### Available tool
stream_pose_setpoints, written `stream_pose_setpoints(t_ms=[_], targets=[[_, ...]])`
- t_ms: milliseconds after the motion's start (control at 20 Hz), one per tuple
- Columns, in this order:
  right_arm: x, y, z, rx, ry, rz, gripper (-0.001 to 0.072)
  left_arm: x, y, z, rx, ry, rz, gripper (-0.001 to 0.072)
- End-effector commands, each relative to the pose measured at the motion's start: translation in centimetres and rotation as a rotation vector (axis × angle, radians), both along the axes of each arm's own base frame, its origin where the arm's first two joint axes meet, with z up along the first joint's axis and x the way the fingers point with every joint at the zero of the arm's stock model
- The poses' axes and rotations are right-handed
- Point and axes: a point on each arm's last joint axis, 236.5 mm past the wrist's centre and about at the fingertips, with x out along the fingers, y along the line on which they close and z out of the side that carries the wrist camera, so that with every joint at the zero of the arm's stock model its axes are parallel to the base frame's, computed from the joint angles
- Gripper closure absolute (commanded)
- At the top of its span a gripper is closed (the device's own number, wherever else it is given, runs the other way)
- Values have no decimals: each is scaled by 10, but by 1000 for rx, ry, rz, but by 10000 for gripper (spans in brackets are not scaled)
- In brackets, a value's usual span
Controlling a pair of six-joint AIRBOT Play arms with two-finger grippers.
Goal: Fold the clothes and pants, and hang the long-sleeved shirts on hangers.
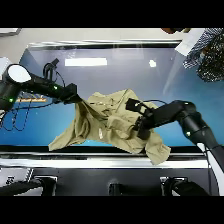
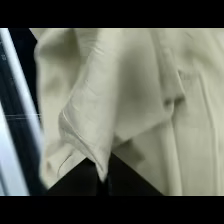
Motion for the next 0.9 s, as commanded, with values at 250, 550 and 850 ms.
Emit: stream_pose_setpoints(t_ms=[250, 550, 850], targets=[[-33, 35, 21, 26, -34, 111, 691, 20, 9, -15, 1, 9, 4, 690], [-54, 34, 81, 129, -144, 95, 691, 30, 16, -47, 22, 43, -29, 687], [-60, 32, 102, 177, -164, 31, 690, 29, 3, -53, -22, 75, -40, 295]])
